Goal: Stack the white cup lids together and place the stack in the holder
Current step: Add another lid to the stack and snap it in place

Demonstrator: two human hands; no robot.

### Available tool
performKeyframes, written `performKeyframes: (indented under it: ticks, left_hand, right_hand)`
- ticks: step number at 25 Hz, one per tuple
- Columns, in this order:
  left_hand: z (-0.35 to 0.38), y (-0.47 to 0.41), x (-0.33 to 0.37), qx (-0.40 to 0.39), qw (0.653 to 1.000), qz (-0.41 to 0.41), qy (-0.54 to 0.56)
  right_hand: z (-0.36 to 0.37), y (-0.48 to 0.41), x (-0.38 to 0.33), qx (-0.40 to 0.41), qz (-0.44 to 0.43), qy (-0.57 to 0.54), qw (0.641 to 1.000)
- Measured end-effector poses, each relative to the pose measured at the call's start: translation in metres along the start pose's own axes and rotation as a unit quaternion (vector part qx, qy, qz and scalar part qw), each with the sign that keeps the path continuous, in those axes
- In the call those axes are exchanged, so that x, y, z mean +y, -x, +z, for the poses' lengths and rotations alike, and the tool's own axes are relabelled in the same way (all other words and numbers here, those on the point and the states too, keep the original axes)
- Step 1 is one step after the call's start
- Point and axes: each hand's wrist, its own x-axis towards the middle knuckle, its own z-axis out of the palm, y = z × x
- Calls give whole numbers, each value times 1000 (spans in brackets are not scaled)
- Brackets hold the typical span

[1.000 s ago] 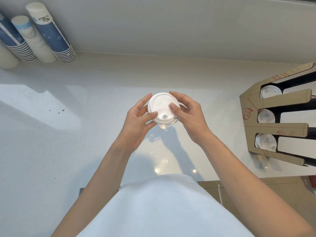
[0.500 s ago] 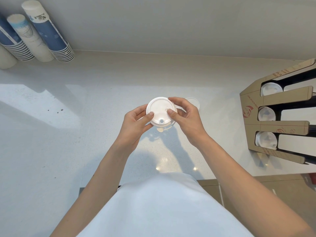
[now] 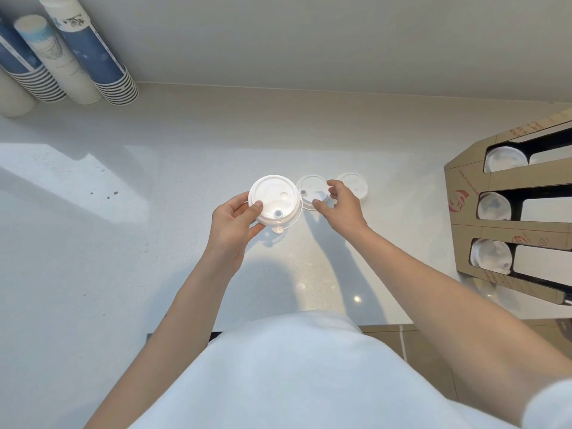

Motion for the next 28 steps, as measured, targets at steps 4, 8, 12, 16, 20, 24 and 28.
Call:
performKeyframes:
  ticks: [4,8,12,16,20,24,28]
  left_hand:
    - [0,-2,1,7,1000,2,0]
    - [1,-5,5,12,1000,-5,1]
    - [2,-7,11,20,1000,-7,1]
    - [1,-9,17,29,1000,-7,2]
    - [2,-10,21,26,1000,-8,3]
    - [2,-10,22,28,1000,-6,2]
    - [2,-11,21,28,1000,-5,-1]
  right_hand:
    - [4,-23,9,-38,-24,146,988]
    - [9,-41,5,-56,-43,228,971]
    - [13,-50,1,-76,-51,282,955]
    - [15,-57,3,-96,-43,324,940]
    - [16,-61,7,-85,-51,354,930]
    - [18,-58,16,-72,-51,346,934]
    - [12,-49,15,-49,-57,239,968]
